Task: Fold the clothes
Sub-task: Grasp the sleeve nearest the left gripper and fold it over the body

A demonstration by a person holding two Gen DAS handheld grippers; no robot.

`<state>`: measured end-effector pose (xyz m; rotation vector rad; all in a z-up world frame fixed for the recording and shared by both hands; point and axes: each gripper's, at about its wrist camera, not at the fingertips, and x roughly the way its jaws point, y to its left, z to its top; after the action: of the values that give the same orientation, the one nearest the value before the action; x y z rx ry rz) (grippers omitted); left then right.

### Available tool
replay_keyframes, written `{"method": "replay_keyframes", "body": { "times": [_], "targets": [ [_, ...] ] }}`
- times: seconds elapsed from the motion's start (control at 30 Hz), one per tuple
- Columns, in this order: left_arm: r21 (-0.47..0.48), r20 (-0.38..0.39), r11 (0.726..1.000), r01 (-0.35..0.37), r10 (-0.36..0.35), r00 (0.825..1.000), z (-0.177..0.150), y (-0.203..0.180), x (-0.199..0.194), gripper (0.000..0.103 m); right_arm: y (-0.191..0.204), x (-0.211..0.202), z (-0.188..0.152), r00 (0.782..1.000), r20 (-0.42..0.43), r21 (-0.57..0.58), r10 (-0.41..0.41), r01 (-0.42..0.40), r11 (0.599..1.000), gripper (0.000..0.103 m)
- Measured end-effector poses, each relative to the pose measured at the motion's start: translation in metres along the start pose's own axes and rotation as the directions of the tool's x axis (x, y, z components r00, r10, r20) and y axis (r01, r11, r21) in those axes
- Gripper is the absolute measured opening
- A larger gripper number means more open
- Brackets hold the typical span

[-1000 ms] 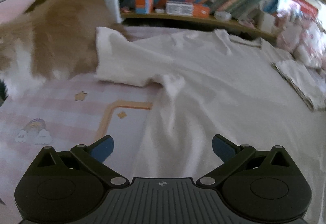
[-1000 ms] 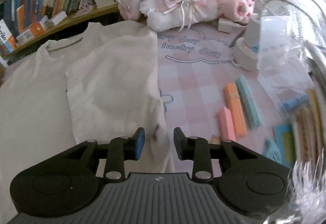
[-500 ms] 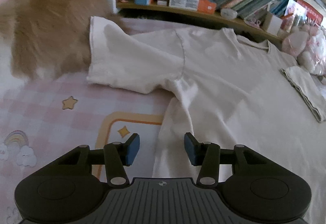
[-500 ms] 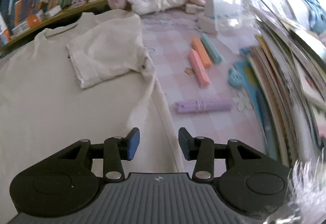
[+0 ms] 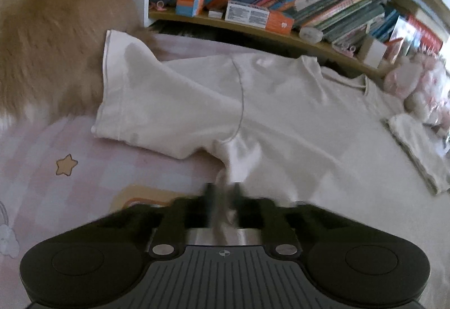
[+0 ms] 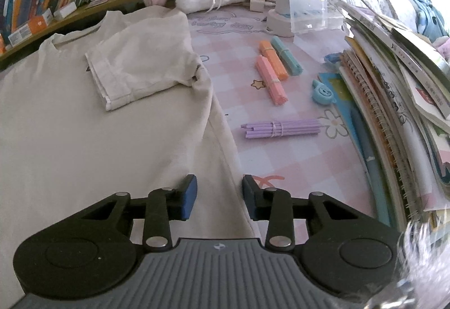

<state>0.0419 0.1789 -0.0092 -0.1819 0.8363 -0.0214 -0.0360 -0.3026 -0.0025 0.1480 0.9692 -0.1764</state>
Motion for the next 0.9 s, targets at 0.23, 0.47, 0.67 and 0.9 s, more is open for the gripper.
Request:
{"method": "replay_keyframes", "body": {
  "times": [0.23, 0.47, 0.67, 0.9],
  "targets": [
    [-0.045, 0.008, 0.998, -0.039, 0.040, 0.999, 0.003, 0.016, -0.004, 0.002, 0.018, -0.002, -0.001, 0.999, -0.010, -0.040, 0.038, -0.038, 0.998, 0.034],
    [-0.040, 0.000, 0.998, -0.050, 0.050, 0.999, 0.008, 0.018, -0.002, 0.003, 0.032, -0.003, 0.000, 0.998, -0.026, -0.061, 0.063, -0.064, 0.996, 0.034],
    [-0.068, -0.006, 0.995, -0.071, 0.071, 0.997, 0.012, 0.027, -0.003, 0.003, 0.039, -0.003, 0.000, 0.996, -0.029, -0.072, 0.079, -0.081, 0.994, 0.034],
    [-0.077, -0.008, 0.994, -0.076, 0.076, 0.997, 0.013, 0.033, -0.005, 0.003, 0.039, -0.002, -0.001, 0.997, -0.018, -0.083, 0.079, -0.080, 0.993, 0.034]
  ]
}}
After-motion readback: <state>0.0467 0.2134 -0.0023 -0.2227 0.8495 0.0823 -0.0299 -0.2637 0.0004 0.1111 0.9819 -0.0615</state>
